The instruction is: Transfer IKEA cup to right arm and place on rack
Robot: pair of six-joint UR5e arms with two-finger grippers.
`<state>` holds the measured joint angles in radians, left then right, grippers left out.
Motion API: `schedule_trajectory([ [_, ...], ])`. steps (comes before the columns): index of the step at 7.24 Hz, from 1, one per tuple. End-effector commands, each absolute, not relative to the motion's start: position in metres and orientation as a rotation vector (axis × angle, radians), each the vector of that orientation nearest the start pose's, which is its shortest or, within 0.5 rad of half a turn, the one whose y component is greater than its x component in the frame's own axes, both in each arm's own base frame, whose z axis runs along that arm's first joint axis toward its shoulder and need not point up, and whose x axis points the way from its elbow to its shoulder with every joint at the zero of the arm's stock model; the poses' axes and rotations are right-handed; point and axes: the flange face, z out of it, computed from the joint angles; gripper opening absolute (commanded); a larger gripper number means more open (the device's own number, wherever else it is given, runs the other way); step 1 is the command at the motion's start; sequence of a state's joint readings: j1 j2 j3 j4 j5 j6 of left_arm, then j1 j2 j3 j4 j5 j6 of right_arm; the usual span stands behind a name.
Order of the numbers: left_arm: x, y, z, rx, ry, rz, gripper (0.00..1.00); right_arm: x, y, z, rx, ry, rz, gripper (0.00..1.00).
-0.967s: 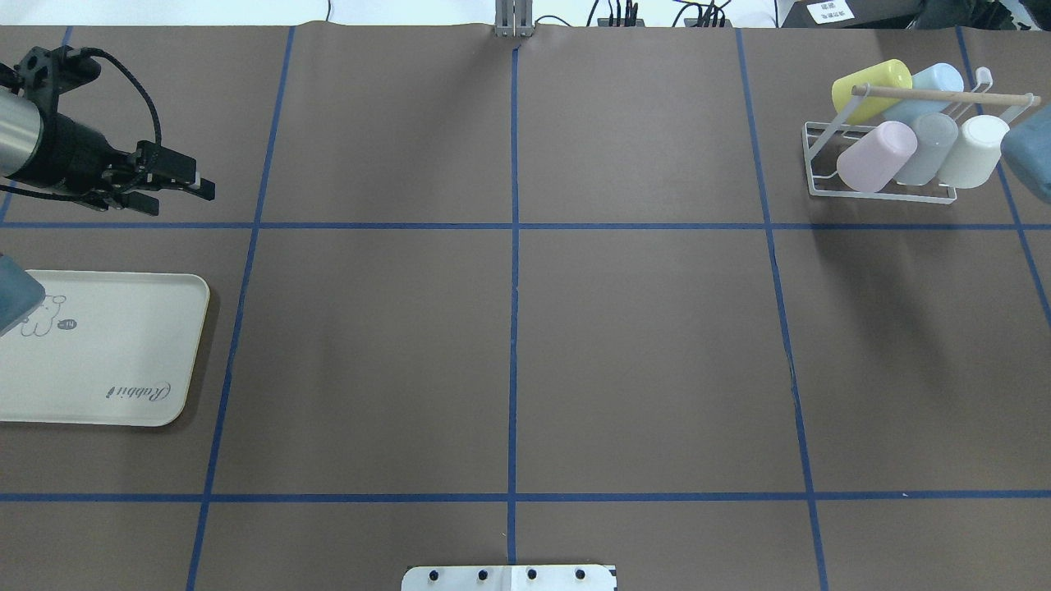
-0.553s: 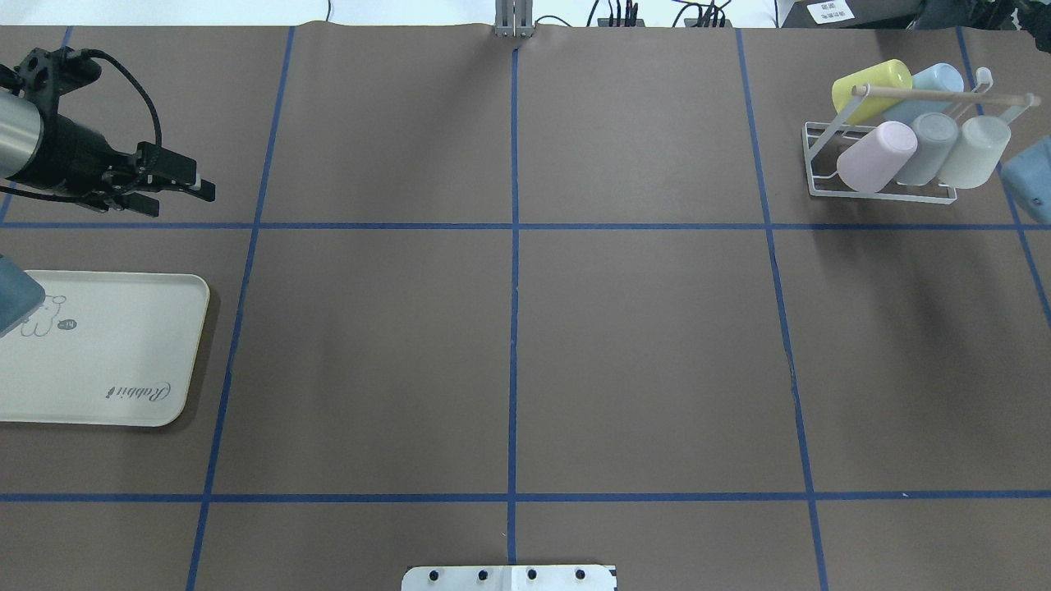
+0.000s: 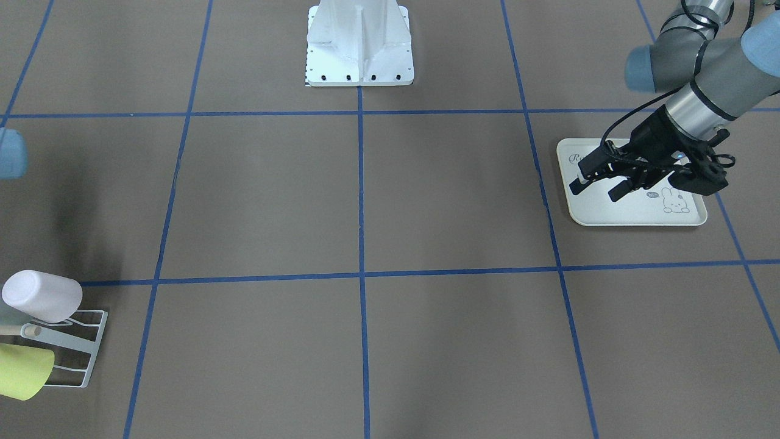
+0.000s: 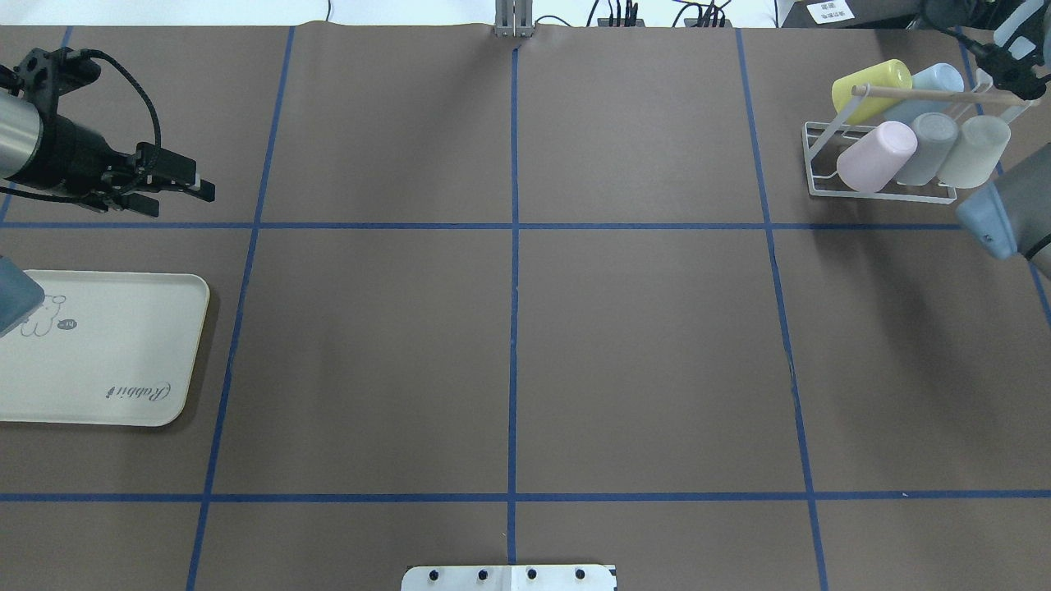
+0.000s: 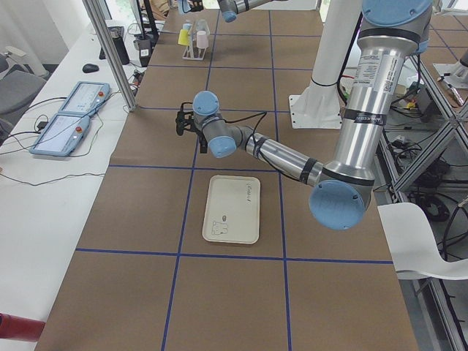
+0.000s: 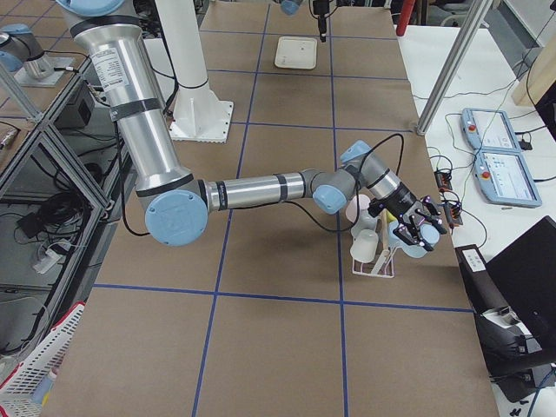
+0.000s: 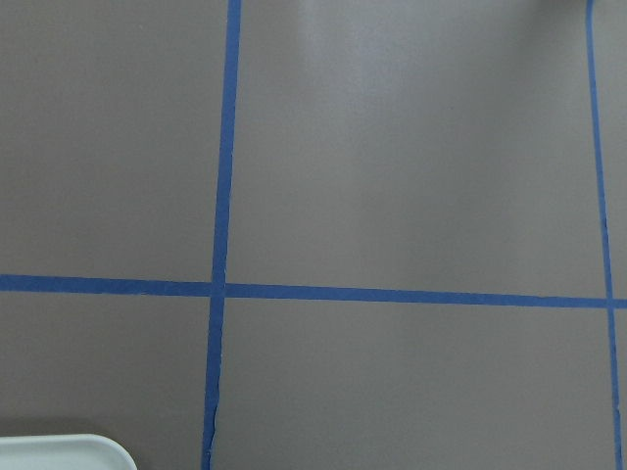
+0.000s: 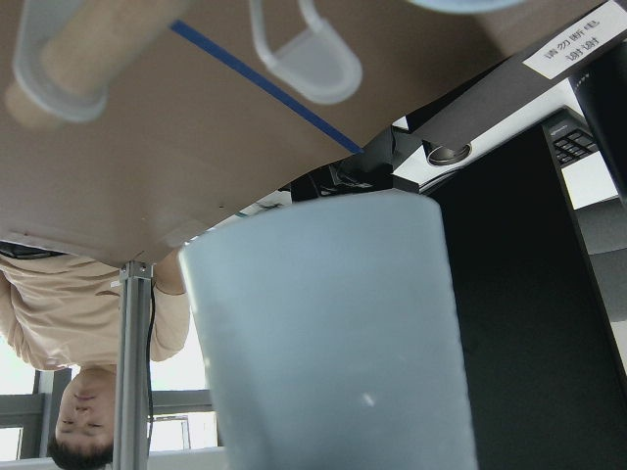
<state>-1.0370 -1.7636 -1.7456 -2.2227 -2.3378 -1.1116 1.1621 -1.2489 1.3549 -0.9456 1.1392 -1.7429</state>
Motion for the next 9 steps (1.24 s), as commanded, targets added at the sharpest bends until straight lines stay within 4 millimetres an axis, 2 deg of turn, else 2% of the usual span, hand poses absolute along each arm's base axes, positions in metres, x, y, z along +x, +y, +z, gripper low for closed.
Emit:
schedule_trajectory([
  [1,0.230,-0.515,0.391,0.145,1.176,-0.118,1.00,-0.121,-0.669,0.528,0.339,0.932,-1.870,0.07],
  [4,0.230,-0.515,0.391,0.145,1.176,-0.118,1.00,-0.119,-0.666,0.541,0.313,0.929,-1.876,0.09],
  [7,0.231,-0.515,0.390,0.146,1.177,-0.116,1.00,-0.134,-0.665,0.538,0.310,0.951,-1.873,0.09],
  [9,0.231,-0.515,0.390,0.146,1.177,-0.116,1.00,-0.136,-0.665,0.537,0.313,0.952,-1.873,0.09],
])
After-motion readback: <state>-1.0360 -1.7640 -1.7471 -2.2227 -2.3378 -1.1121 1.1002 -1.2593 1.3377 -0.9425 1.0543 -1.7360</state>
